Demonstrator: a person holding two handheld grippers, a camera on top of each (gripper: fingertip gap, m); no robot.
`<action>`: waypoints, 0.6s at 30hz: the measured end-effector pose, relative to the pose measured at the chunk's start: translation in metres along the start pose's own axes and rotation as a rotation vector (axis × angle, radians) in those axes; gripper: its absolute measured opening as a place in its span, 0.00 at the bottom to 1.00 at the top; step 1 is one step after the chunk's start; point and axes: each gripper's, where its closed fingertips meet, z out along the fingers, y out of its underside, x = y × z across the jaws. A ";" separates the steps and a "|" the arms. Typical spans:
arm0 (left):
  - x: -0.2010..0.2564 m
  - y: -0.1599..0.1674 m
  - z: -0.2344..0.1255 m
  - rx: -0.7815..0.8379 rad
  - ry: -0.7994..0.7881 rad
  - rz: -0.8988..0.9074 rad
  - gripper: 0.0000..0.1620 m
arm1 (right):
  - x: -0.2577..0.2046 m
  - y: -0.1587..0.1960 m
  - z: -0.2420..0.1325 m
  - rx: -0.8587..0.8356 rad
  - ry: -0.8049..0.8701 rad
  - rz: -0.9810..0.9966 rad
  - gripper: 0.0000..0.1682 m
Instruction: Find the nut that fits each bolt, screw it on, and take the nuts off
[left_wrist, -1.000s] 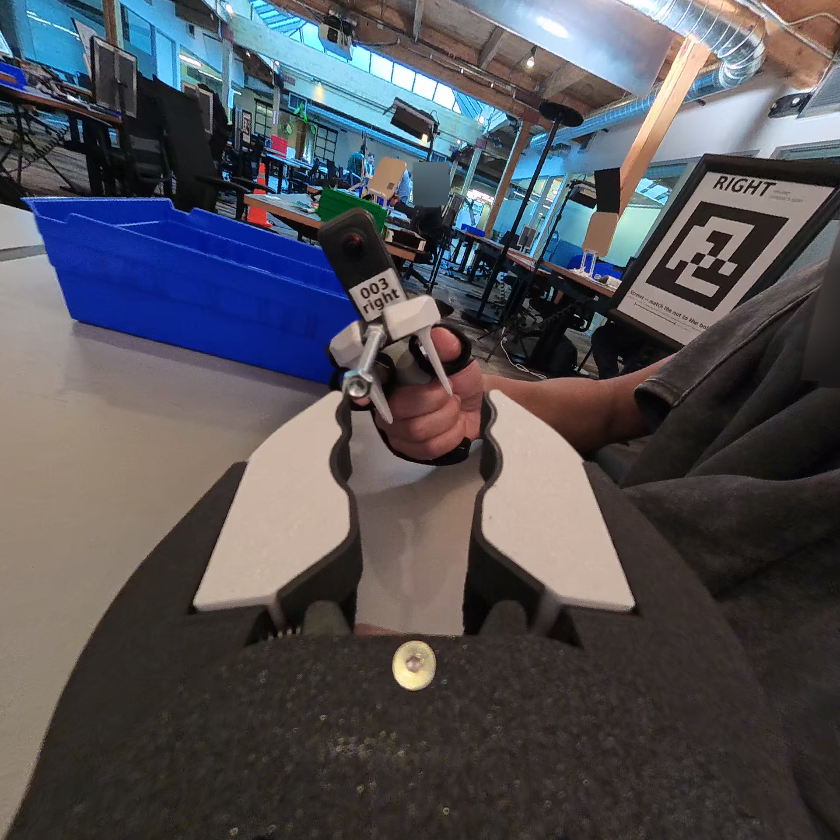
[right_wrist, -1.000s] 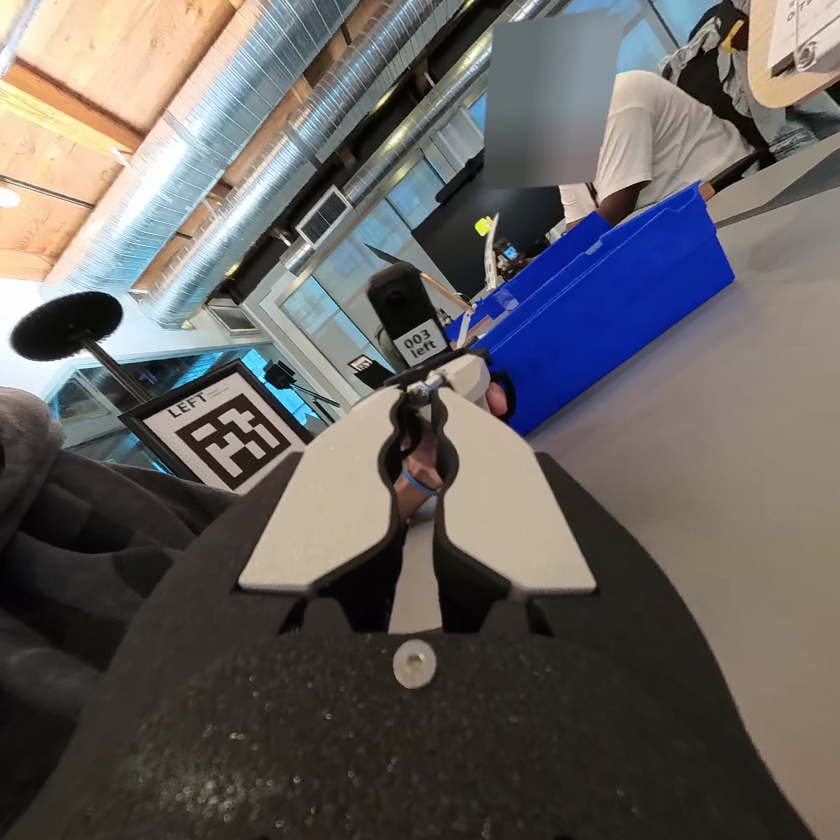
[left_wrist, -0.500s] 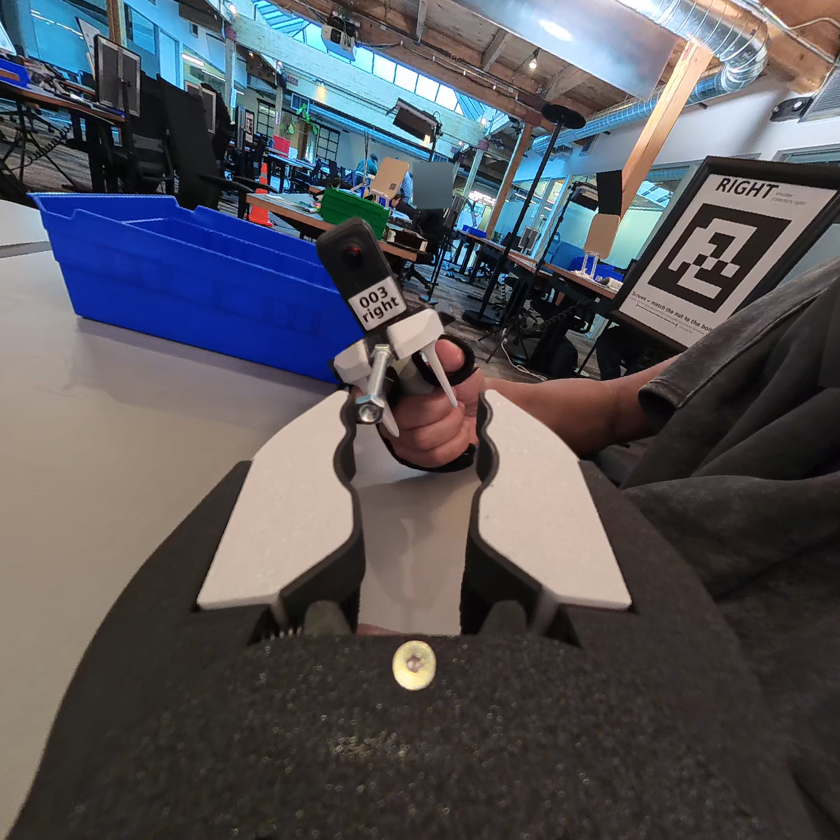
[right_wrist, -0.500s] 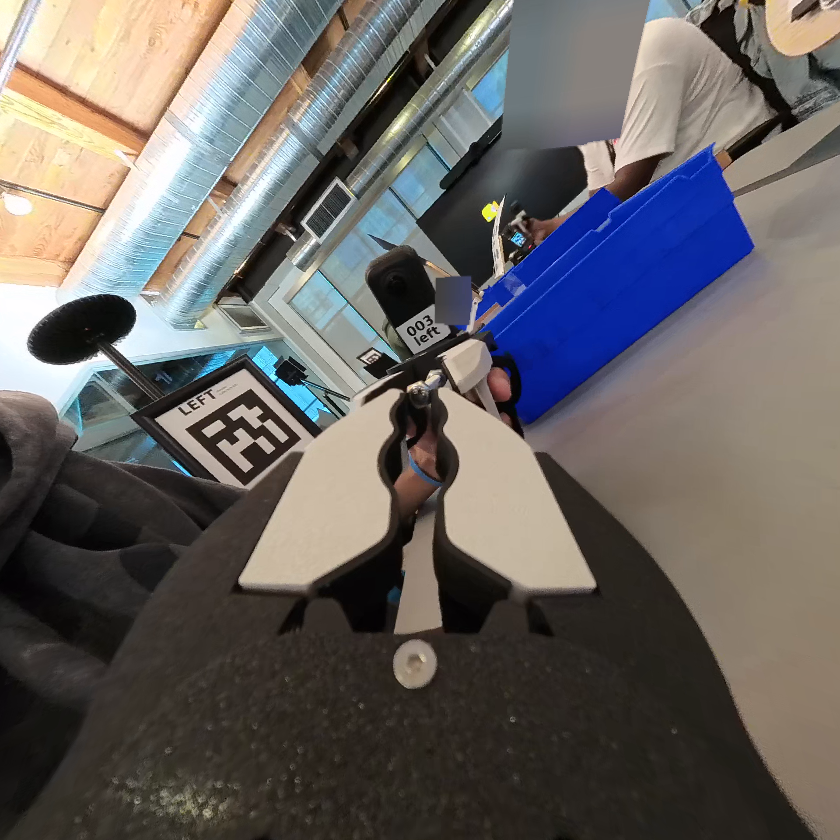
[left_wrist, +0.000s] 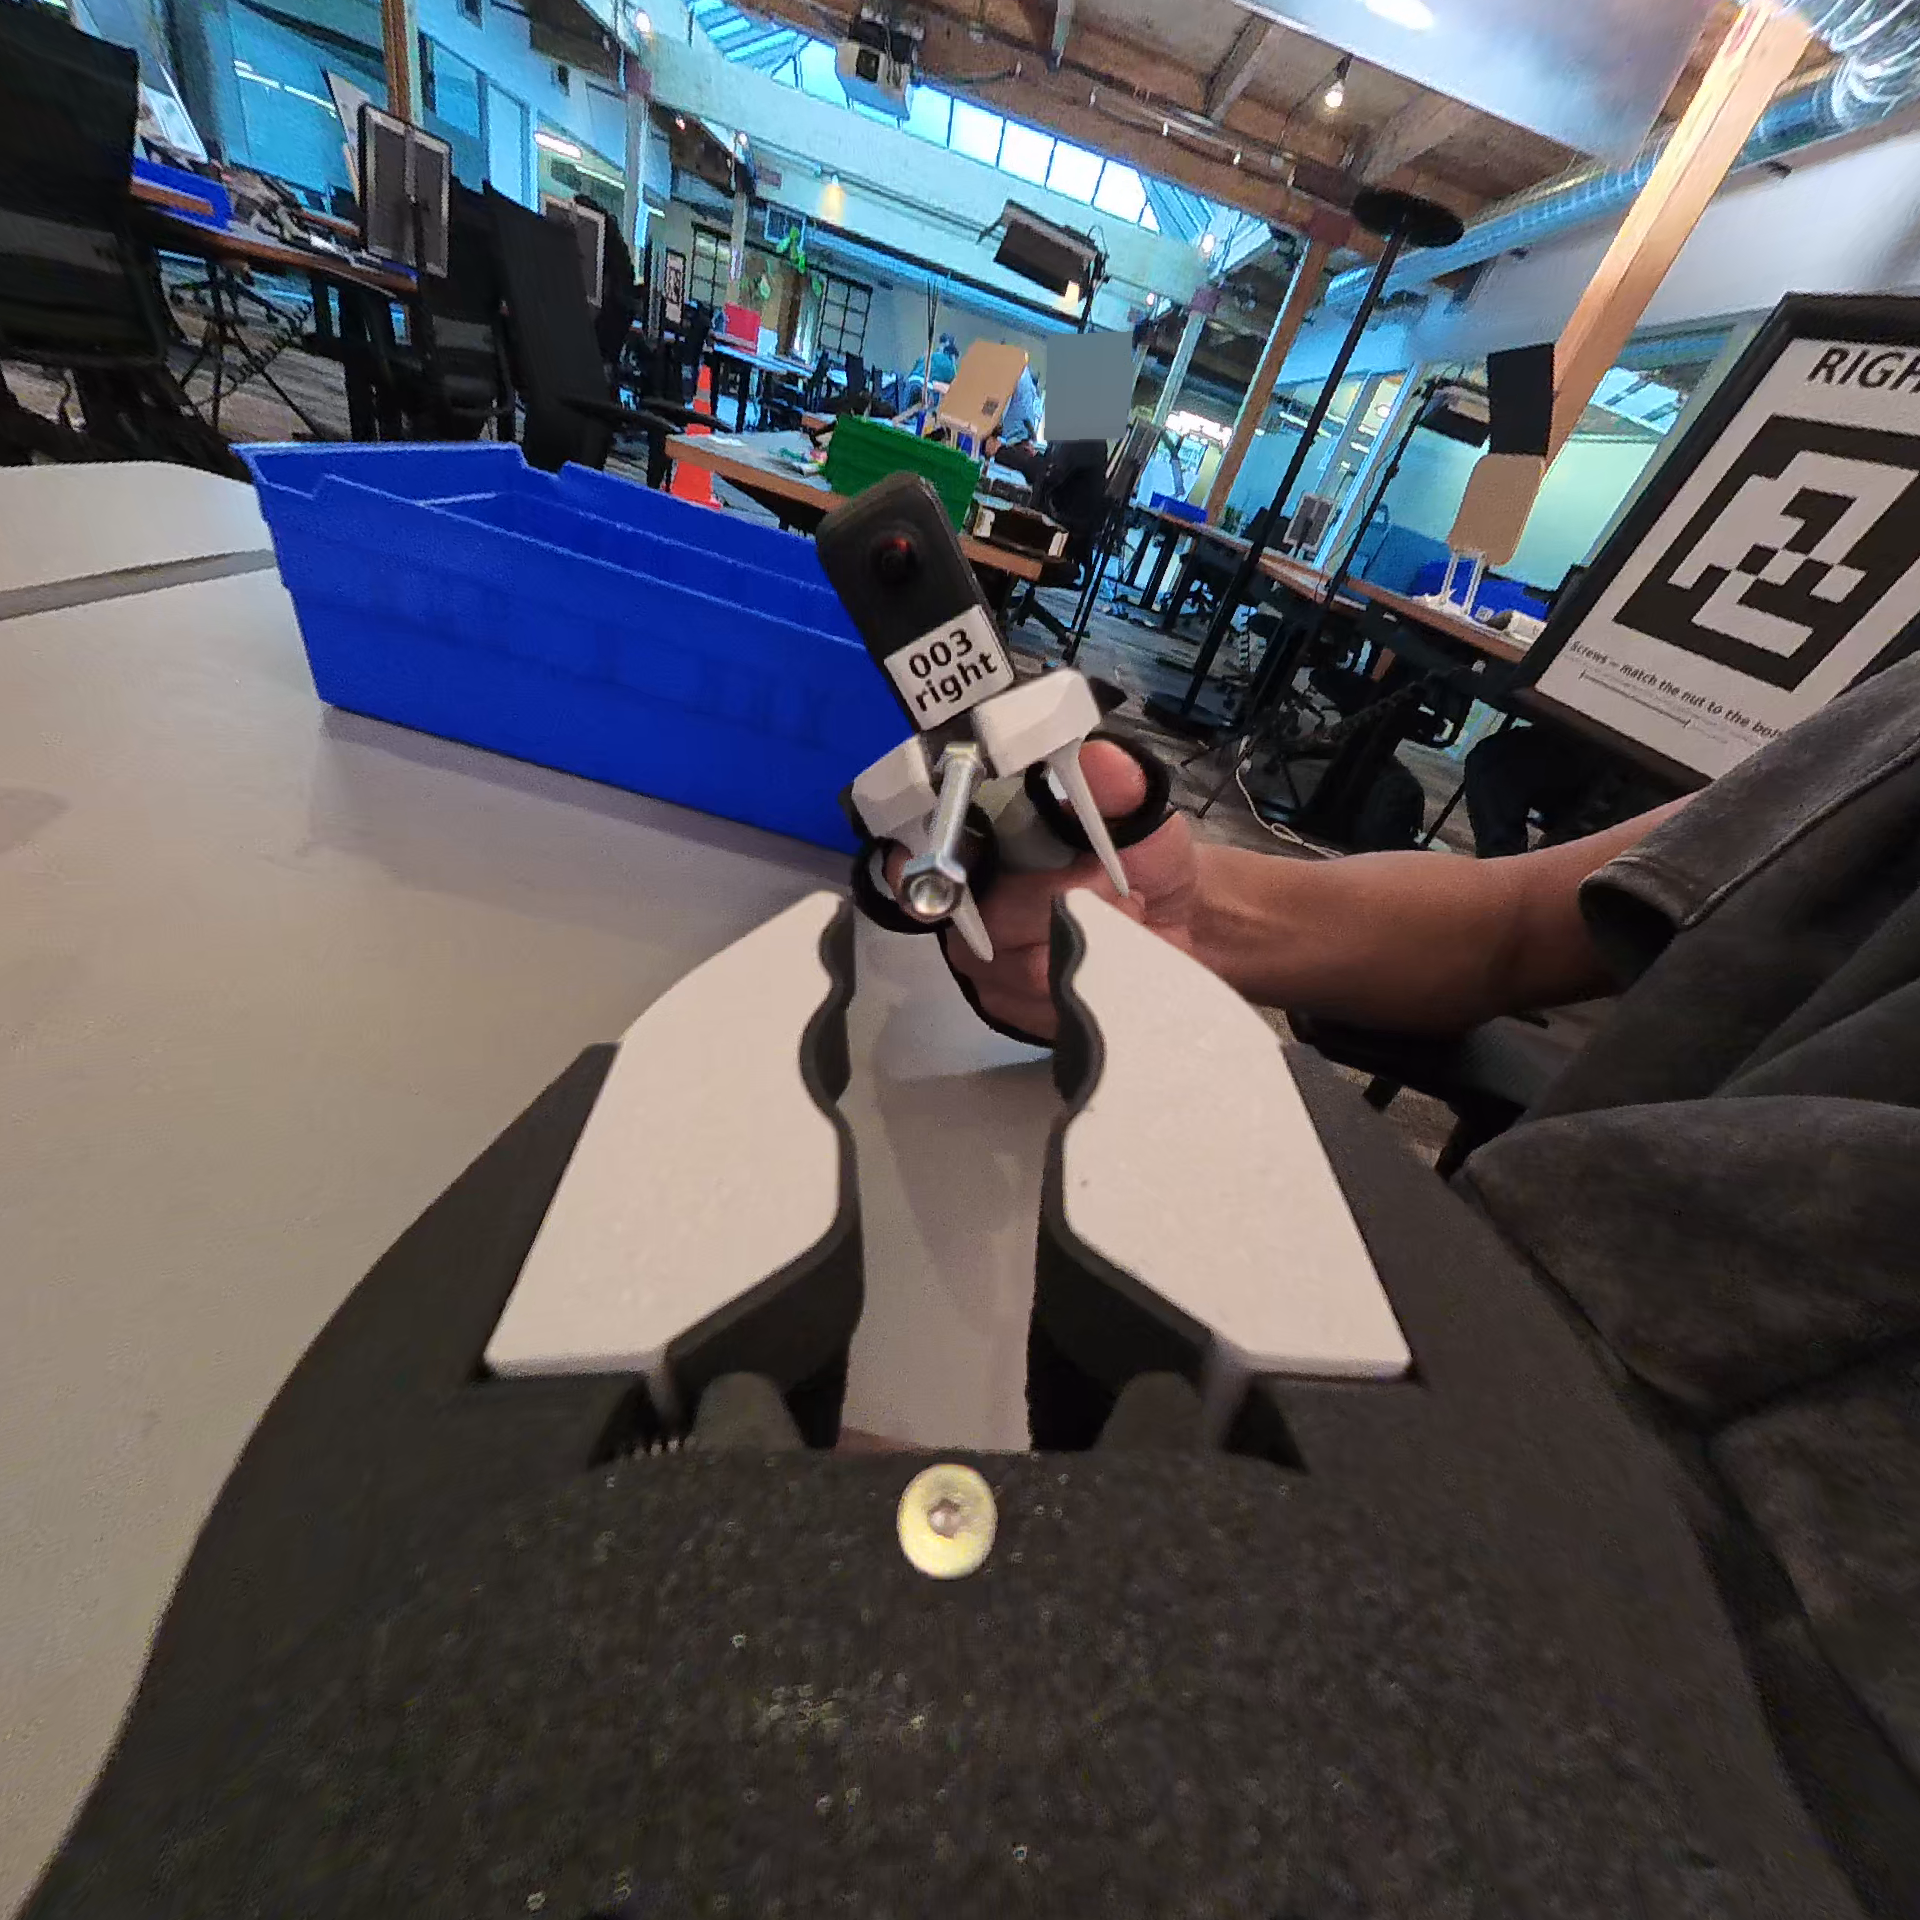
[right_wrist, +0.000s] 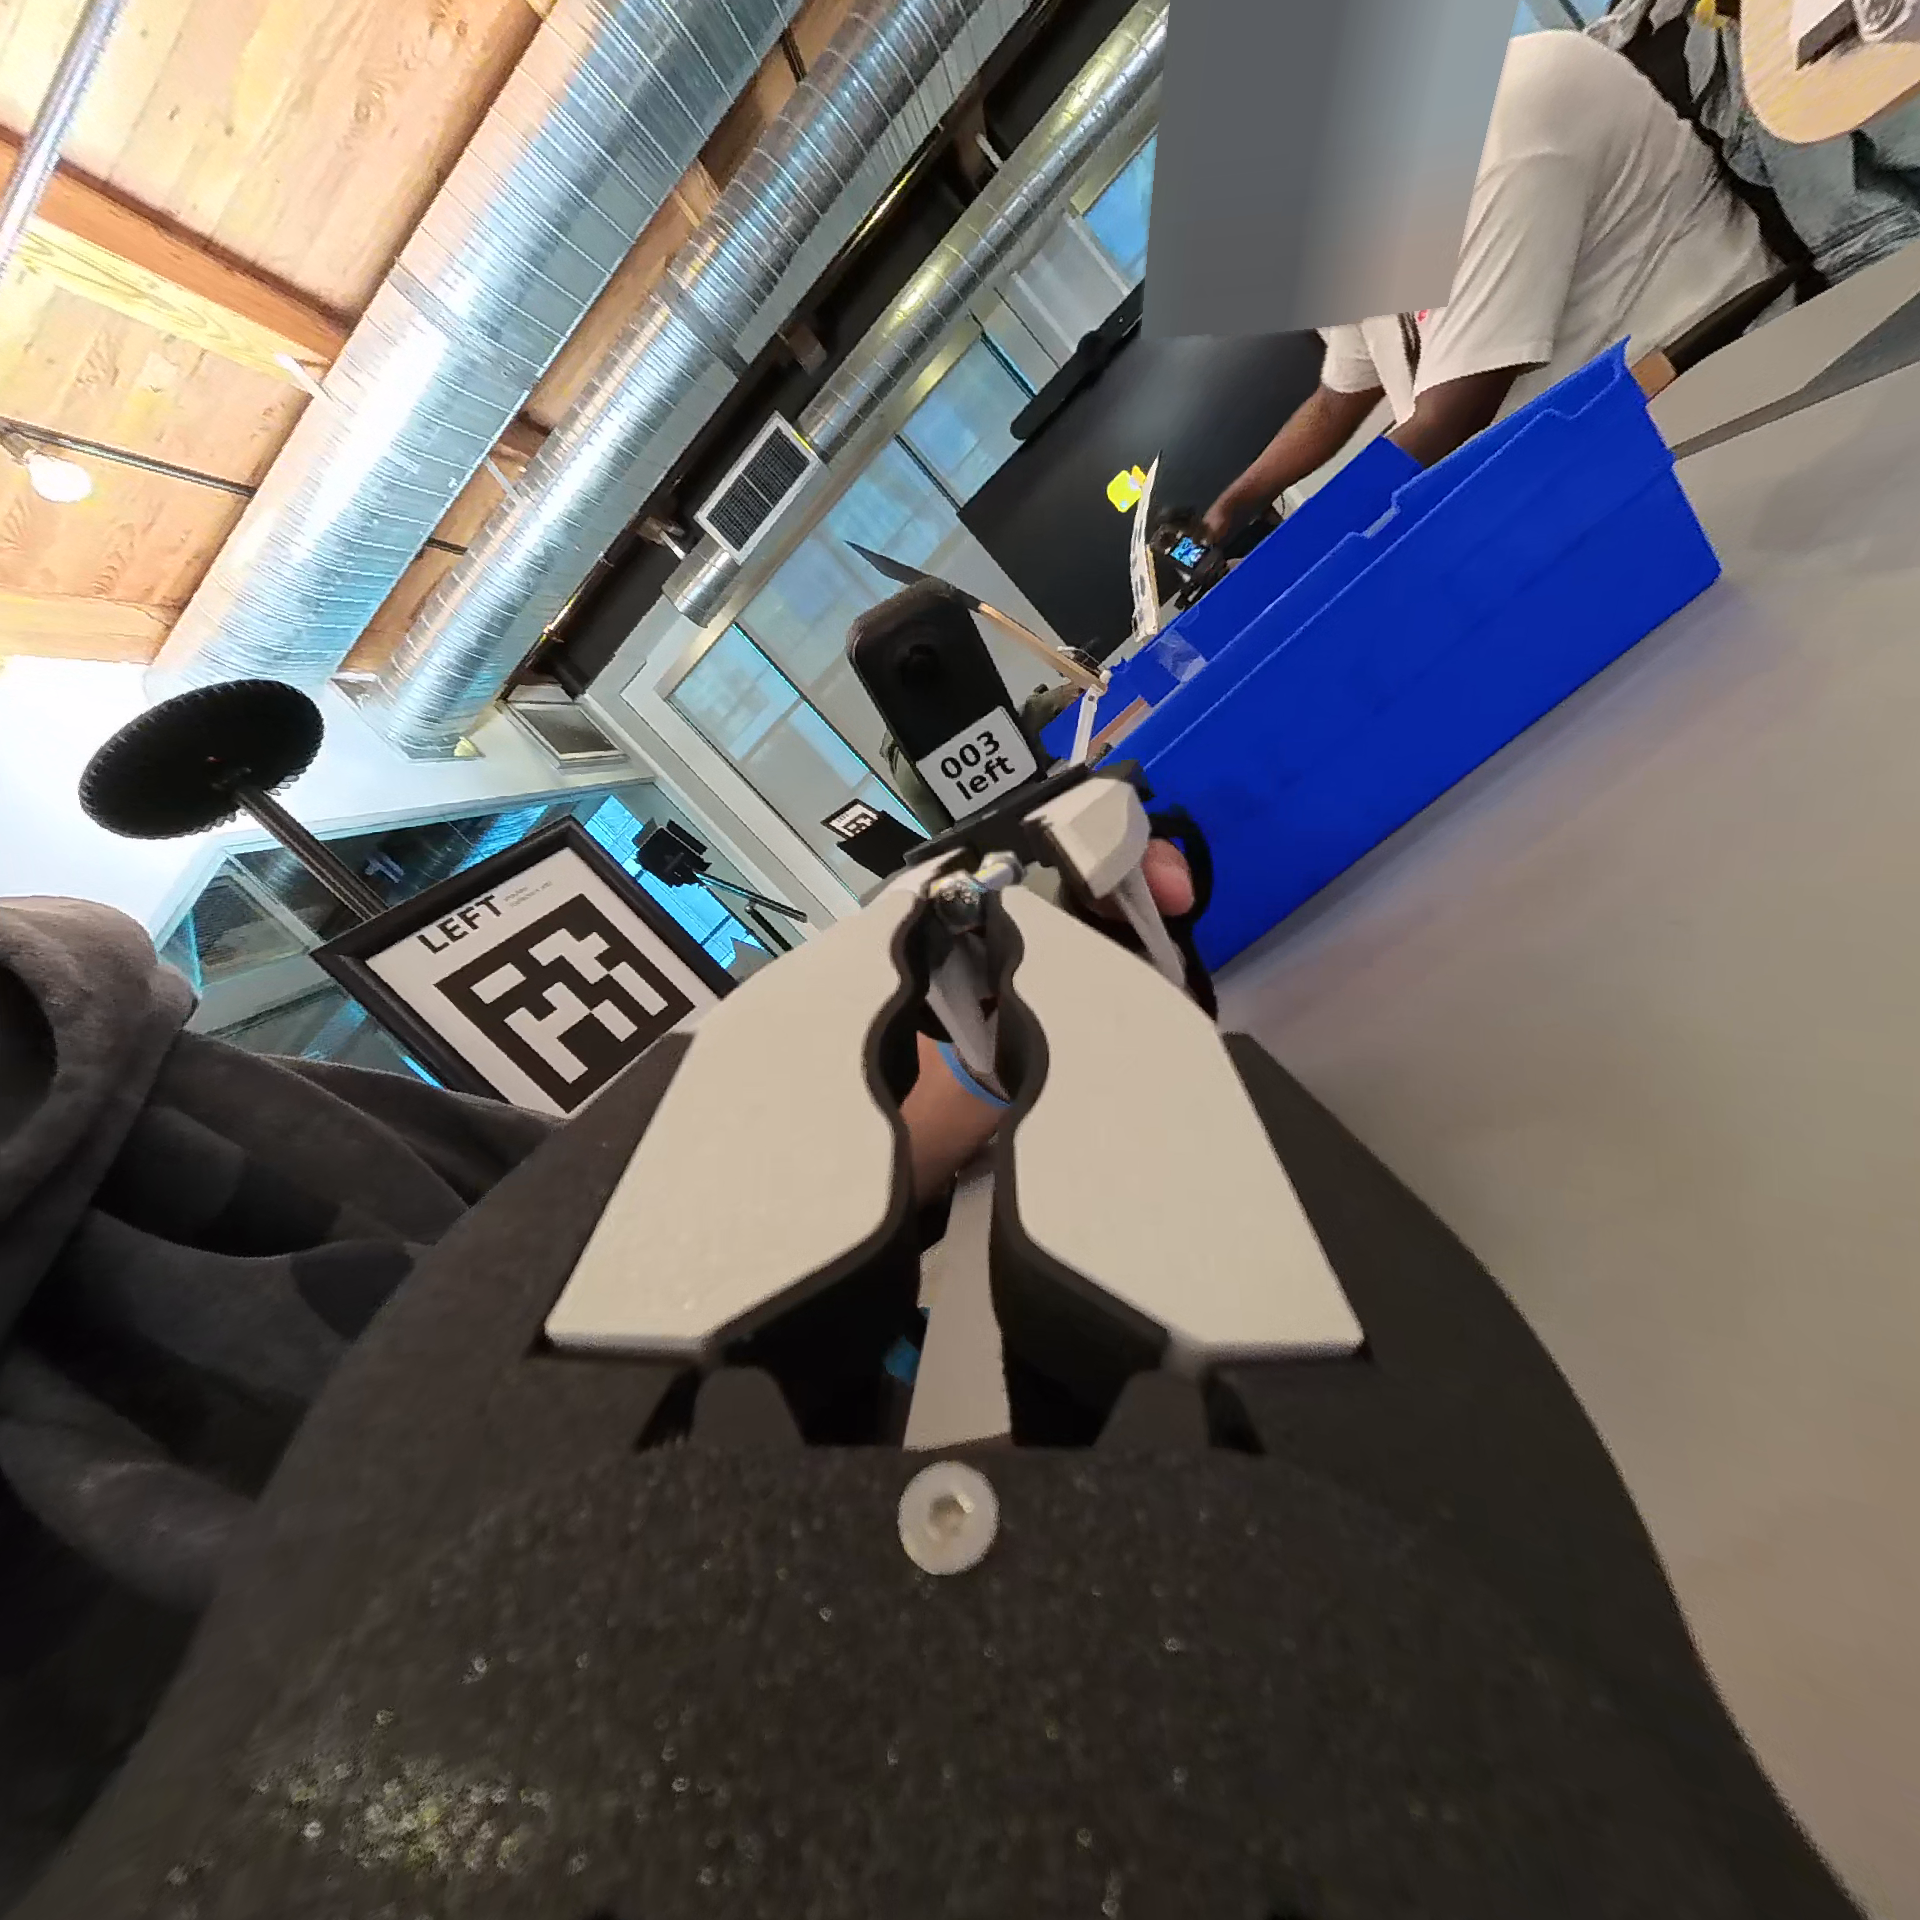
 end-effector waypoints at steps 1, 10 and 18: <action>-0.001 -0.002 -0.001 0.007 -0.005 -0.003 0.20 | 0.000 -0.001 0.000 0.003 0.001 0.000 0.06; -0.002 -0.005 -0.005 0.024 0.020 -0.069 0.09 | 0.002 0.002 0.000 -0.016 0.019 -0.024 0.06; -0.002 -0.006 -0.005 -0.012 -0.028 0.038 0.06 | 0.002 0.002 0.000 0.011 -0.009 0.053 0.06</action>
